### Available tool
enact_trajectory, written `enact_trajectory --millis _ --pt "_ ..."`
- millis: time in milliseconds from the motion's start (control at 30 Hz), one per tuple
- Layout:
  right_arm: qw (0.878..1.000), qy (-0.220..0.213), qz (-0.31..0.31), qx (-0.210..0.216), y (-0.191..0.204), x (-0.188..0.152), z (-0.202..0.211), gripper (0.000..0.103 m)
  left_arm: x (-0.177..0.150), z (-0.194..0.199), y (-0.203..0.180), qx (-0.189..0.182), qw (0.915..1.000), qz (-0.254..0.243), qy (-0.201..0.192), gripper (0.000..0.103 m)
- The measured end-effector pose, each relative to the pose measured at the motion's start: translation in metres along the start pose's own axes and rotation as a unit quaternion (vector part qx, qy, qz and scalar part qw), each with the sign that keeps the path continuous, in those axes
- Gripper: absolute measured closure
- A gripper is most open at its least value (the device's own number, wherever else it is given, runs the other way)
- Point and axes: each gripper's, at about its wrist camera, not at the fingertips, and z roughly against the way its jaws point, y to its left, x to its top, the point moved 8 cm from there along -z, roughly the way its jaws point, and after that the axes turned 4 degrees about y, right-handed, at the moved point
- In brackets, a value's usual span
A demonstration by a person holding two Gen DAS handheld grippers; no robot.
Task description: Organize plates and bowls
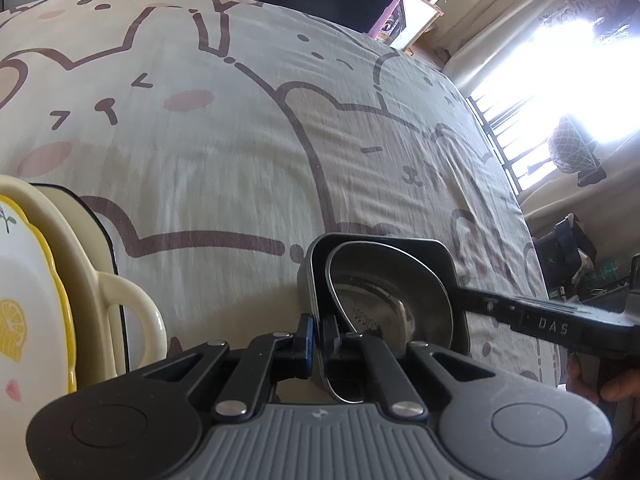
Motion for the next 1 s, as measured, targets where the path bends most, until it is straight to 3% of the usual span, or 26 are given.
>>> enact_trajectory --millis 600,833,1000 --pt "1.0 0.026 0.006 -0.014 0.0049 -0.0018 -0.0078 0.098 -0.0059 -0.0027 -0.0002 0.001 0.9998 0.006 0.019 0.097" --pt "0.999 0.027 0.008 -0.02 0.0059 -0.0024 -0.008 0.098 -0.0021 -0.0001 0.0019 0.004 0.9997 0.022 0.004 0.098" --pt "0.999 0.032 0.007 -0.018 0.0048 -0.0045 -0.0079 0.098 -0.0017 0.0016 -0.002 0.007 0.9999 0.007 0.006 0.099"
